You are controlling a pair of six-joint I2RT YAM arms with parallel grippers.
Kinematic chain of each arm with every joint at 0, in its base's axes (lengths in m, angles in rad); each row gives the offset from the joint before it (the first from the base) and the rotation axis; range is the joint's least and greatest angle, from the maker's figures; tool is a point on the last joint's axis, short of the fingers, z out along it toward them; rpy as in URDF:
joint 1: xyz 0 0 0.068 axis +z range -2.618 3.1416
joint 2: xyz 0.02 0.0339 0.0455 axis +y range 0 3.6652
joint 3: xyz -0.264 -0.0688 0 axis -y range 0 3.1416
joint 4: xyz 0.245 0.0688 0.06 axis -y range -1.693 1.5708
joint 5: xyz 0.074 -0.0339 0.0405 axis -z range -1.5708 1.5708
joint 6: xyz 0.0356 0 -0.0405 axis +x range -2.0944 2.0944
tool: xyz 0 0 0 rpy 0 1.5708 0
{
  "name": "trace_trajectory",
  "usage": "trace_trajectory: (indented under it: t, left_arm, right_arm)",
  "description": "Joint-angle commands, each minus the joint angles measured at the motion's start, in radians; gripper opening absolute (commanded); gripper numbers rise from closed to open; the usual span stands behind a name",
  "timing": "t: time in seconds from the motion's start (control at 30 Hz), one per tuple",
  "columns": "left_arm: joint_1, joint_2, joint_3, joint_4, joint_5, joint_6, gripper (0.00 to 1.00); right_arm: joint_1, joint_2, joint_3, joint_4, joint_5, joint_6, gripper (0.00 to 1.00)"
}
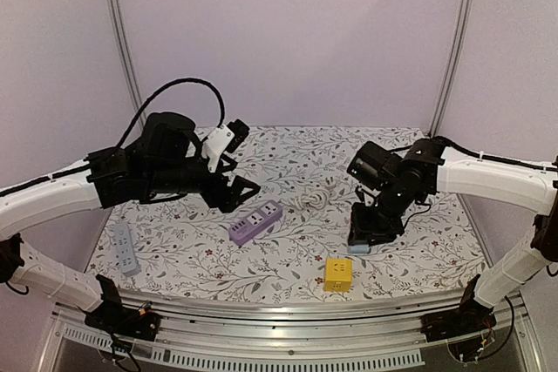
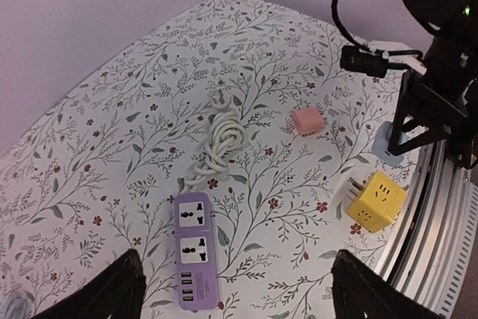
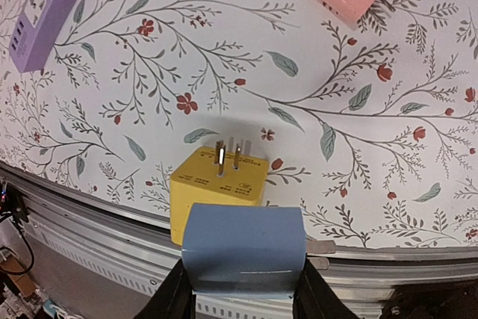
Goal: Insert the plug
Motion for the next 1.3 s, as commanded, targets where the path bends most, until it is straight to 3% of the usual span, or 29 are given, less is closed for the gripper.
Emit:
trace_trajectory:
  t: [0.0,0.2,0.43,0.73,1.27]
  left_arm:
    - [0.008,-0.033,-0.039,0.095,0.126,0.098,0.86]
    - [0.011,-0.121,-0.131,0.203,0.323,0.259,0.86]
    - [0.012,-0.069,-0.088,0.160,0.447,0.375,0.85]
    - [0.012,0.035,-0.024,0.222,0.357,0.411,0.80]
    - [-0.023,0.191,0.054,0.211,0.363,0.517,0.81]
  right_arm:
    - [0.000,0.004,0.125,-0.060,0.037,0.002,0.31]
    - [-0.010,0.064,0.279,-0.041,-0.016,-0.018,0.32]
    - [-0.011,0.153,0.420,-0.009,-0.074,-0.037,0.32]
    - [-0.010,0.214,0.499,0.010,-0.118,-0.060,0.32]
    - [-0.008,0.230,0.529,0.078,-0.214,-0.027,0.33]
